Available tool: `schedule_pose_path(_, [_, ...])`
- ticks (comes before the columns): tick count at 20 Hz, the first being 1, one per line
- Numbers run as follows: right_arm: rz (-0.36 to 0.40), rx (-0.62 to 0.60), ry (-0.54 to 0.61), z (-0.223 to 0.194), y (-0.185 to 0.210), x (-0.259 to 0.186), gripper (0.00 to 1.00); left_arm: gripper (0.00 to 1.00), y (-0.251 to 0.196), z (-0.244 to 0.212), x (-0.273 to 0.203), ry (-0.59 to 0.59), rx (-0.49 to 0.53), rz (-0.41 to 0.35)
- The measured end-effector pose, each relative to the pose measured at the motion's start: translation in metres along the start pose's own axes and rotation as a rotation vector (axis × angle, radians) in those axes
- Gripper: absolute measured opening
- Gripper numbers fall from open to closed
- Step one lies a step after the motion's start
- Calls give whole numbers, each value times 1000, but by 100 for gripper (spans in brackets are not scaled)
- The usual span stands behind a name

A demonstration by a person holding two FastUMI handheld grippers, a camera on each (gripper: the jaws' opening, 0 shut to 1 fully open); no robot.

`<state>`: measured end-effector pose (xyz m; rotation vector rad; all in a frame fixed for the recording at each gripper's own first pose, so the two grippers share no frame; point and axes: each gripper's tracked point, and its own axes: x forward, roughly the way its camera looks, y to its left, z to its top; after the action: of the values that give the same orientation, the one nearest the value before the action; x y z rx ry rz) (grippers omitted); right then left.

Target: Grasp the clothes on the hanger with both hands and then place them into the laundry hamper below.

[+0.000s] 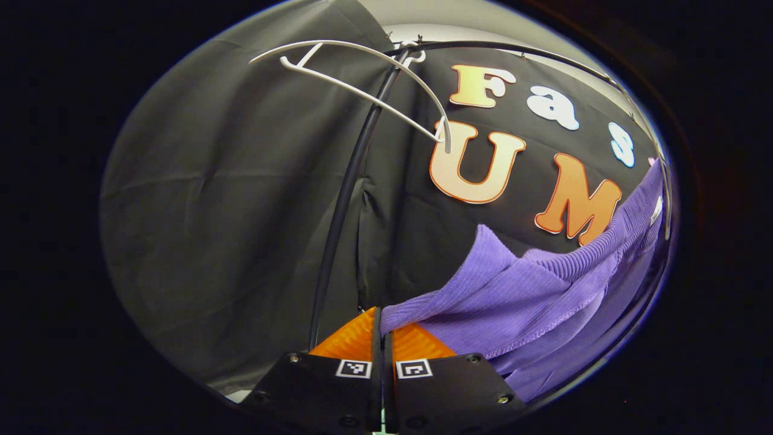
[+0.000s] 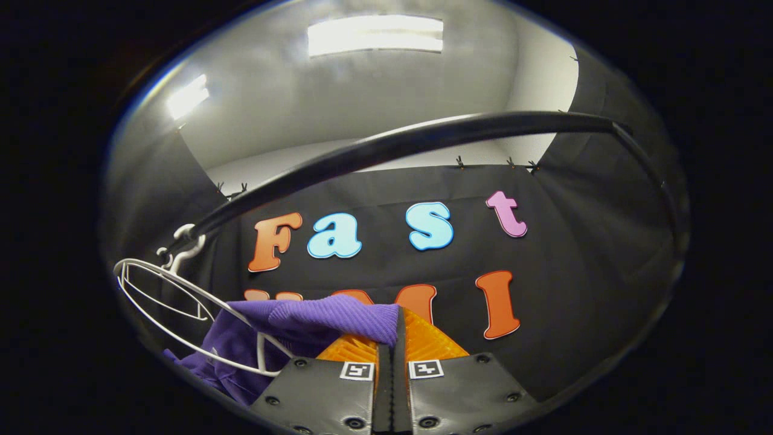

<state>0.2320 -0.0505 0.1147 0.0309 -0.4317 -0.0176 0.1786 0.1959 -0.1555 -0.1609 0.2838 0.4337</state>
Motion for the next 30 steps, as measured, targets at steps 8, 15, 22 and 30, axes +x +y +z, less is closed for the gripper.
schedule_pose_path(8, [-66, -39, 255, -105, -32, 21, 7, 2, -1, -27, -13, 29, 22, -16])
schedule_pose_path(15, [-25, -118, 323, -104, -52, -42, 8, 1, -7, -17, -48, 5, 84, -27])
schedule_pose_path(22, [83, -105, 435, -127, -5, -88, 7, 2, -71, -32, -69, 30, 162, -181])
schedule_pose_path(30, [192, -21, 685, -209, 58, -171, 8, 2, -178, -124, -88, 229, 254, -422])
